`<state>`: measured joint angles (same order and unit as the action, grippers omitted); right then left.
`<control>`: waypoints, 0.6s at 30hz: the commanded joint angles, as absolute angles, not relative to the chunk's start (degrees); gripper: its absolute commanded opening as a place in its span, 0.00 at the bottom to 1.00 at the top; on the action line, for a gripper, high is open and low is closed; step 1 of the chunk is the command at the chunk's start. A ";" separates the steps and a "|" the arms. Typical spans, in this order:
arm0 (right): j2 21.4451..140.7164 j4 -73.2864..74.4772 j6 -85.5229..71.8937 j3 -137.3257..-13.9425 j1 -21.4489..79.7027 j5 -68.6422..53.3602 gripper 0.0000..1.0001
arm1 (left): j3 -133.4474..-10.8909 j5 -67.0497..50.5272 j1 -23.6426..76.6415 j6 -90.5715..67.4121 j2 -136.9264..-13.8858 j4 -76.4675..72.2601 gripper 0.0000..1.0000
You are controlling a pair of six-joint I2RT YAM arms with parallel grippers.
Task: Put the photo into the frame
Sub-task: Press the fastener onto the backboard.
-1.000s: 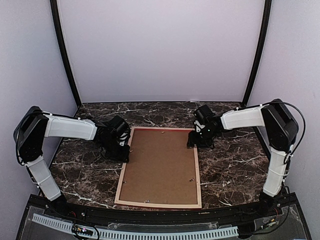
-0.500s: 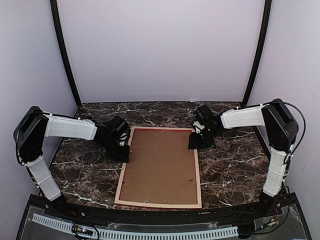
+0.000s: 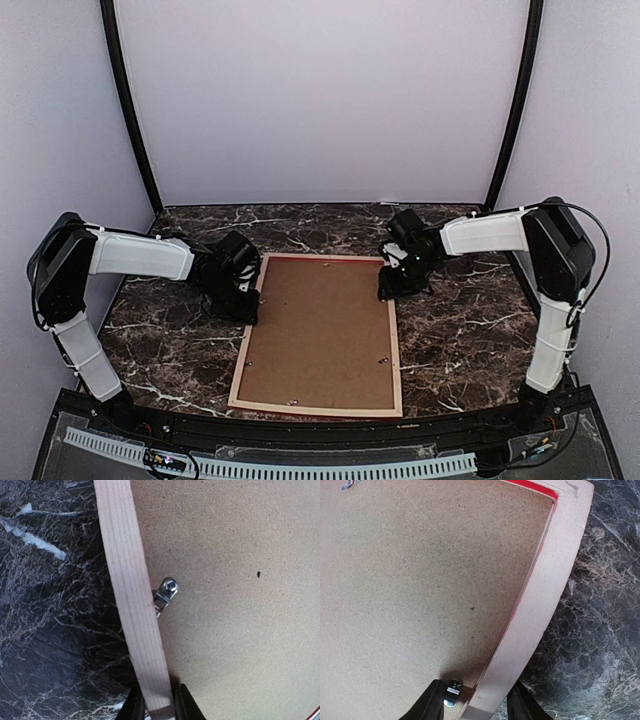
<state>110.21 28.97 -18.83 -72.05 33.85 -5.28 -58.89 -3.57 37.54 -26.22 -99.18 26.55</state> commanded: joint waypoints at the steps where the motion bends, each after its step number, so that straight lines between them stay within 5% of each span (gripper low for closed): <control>1: 112.02 29.85 -16.40 -72.97 33.52 -7.48 0.43 | -57.75 -3.08 37.71 -23.73 -98.37 27.96 0.17; 18: 112.68 29.38 -11.28 -72.46 31.18 -12.26 0.27 | -56.74 -3.01 37.66 -24.05 -97.67 27.95 0.17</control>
